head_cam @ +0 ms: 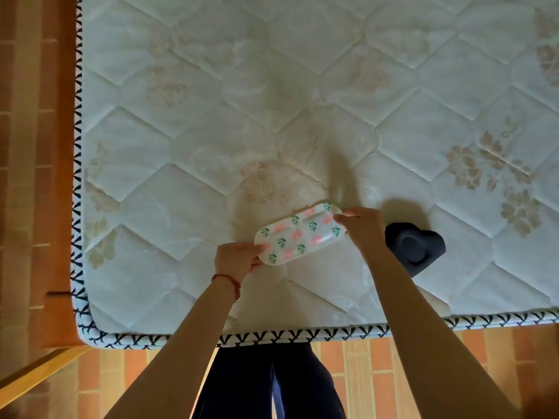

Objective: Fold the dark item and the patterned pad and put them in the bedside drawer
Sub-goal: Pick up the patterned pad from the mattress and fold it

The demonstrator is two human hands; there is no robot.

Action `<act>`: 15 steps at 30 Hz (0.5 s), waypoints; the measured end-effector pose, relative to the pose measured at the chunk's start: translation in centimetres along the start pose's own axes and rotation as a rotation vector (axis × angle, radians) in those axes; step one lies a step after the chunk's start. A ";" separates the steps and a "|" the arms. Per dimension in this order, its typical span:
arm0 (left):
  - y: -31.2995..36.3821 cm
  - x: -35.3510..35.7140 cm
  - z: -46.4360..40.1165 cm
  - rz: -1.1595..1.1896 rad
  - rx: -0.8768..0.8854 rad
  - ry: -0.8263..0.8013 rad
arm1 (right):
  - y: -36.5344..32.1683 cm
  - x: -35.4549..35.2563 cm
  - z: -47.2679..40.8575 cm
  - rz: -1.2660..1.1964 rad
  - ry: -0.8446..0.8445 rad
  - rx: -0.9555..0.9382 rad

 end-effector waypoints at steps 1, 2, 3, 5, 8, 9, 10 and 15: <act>0.0 0.2 -0.1 0.007 -0.003 0.004 | 0.1 0.2 -0.1 0.001 -0.003 0.008; 0.0 0.3 -0.1 0.014 0.000 0.008 | 0.1 0.4 -0.2 0.004 -0.003 0.013; 0.0 0.4 -0.2 0.020 0.001 0.010 | 0.1 0.4 -0.2 0.012 -0.002 0.012; 0.0 0.4 -0.3 0.018 0.004 0.013 | 0.1 0.3 -0.2 0.028 0.007 0.005; 0.5 0.2 -0.3 -0.007 0.034 0.023 | 0.1 -0.1 0.2 0.015 0.023 0.008; 0.8 0.2 -0.3 -0.017 0.047 0.029 | 0.0 -0.3 0.3 0.001 0.029 0.010; 1.2 0.2 -0.3 -0.026 0.063 0.034 | 0.0 -0.4 0.5 -0.009 0.033 0.012; 3.7 1.3 0.5 -0.048 0.154 0.007 | -0.5 -1.6 1.4 -0.081 0.064 0.022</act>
Point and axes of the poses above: each hand's wrist, its own z-axis away from the middle knuckle, its own x-axis out of the palm, y = z × x, the point moved 7 cm from there along -z, towards the middle knuckle, and after that the axes turned 13 degrees about z, right-handed, at the moved point
